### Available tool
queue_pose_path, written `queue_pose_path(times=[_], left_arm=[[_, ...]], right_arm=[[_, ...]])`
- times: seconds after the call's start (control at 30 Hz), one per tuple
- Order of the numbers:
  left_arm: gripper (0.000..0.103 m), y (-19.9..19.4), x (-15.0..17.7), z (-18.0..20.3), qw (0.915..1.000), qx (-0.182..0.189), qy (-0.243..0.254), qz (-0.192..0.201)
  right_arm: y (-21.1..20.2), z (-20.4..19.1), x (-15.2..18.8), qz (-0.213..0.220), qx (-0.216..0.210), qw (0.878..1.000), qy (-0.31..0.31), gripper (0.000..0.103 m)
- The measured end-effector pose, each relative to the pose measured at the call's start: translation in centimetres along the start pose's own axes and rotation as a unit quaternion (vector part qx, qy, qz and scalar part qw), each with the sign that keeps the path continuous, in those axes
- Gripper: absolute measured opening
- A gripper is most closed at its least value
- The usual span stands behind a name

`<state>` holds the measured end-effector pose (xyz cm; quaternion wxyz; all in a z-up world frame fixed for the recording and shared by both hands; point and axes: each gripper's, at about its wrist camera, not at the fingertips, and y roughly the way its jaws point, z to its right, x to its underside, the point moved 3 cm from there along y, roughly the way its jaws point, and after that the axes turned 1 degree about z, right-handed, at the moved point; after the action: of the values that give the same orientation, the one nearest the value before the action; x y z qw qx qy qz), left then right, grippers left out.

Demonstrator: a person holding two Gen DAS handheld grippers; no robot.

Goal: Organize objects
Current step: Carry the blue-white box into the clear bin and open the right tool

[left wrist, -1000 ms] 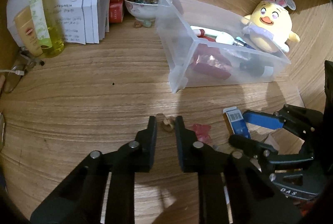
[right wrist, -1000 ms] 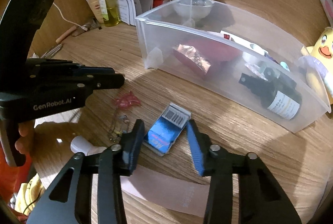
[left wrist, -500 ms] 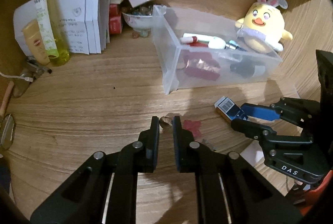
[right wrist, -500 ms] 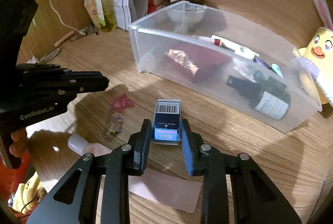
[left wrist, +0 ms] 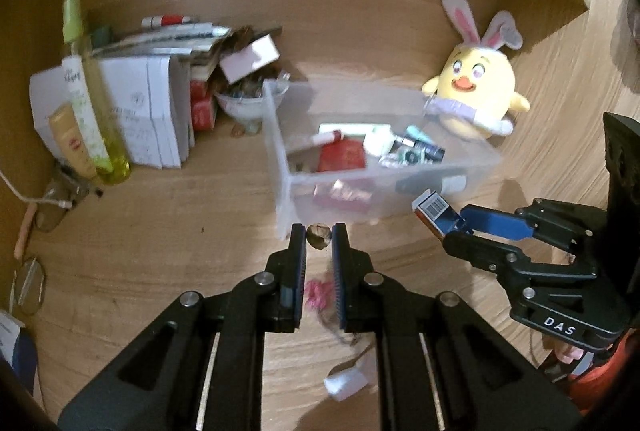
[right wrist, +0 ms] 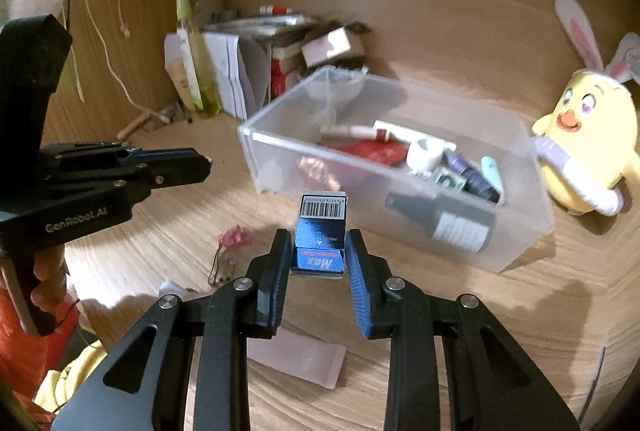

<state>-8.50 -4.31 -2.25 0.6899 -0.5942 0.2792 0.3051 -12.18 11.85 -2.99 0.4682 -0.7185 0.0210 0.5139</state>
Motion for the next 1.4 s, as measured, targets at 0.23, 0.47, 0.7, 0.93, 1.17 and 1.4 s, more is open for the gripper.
queue_pose_path(times=[0.23,0.47,0.7,0.93,1.17,1.4], left_arm=[[0.012,0.4,-2.2,1.4,0.9999,0.004,0.001,0.012],[0.012,1.4,-3.8,2.2,0.9997,0.014,0.003,0.019],[0.012,3.1,-5.2,2.3,0.9996,0.024,-0.002,0.014],[0.012,5.4,-5.8,1.8,0.9995,0.029,-0.012,-0.004],[0.012,7.7,-6.4,1.6,0.9991,0.034,-0.02,-0.018],[0.012,9.5,-6.4,1.9,0.9987,0.033,-0.02,-0.033]], right_arm=[[-1.6,1.7,-1.4,0.031,0.013,0.999,0.001,0.025],[-2.3,4.4,-3.1,0.054,0.035,0.998,0.014,0.025],[-1.7,6.7,-4.5,0.06,0.058,0.996,0.02,0.025],[0.3,8.8,-5.0,0.041,0.073,0.996,0.031,0.025],[2.7,10.6,-4.3,0.009,0.077,0.996,0.044,0.025],[3.8,11.7,-4.1,-0.001,0.061,0.996,0.067,0.025]])
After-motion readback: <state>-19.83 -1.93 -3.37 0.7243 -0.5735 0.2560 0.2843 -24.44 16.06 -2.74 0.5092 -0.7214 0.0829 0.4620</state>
